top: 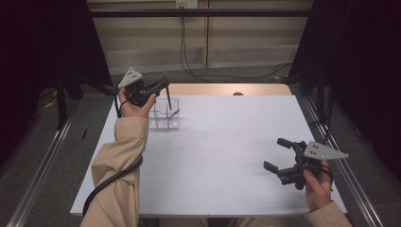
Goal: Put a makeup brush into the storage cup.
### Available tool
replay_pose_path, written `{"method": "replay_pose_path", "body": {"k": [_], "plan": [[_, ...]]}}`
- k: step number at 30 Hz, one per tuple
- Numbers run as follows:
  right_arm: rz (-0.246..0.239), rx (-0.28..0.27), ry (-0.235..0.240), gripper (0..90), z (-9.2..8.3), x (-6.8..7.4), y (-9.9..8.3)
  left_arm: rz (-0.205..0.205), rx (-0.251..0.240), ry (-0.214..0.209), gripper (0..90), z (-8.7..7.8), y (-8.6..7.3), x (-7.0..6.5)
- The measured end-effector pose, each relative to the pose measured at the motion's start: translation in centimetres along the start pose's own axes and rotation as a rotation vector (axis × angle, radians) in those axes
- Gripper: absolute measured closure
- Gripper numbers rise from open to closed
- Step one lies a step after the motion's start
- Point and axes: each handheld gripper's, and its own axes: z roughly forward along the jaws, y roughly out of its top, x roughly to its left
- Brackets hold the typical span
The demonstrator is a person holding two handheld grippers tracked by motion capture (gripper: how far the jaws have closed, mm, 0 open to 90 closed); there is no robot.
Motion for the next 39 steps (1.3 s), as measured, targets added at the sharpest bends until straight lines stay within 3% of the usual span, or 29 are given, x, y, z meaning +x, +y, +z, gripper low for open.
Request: {"method": "replay_pose_path", "body": {"k": [18, 39], "plan": [[-0.003, -0.003, 0.008, 0.0, 0.0, 0.0, 0.0, 0.016, 0.001, 0.011, 83.7, 1.2, -0.5, -0.2], [-0.006, -0.003, 0.007, 0.0, 0.1, 0.0, -0.1, 0.017, 0.028, 0.047, 83.6, 0.8, -2.2, 0.6]]}}
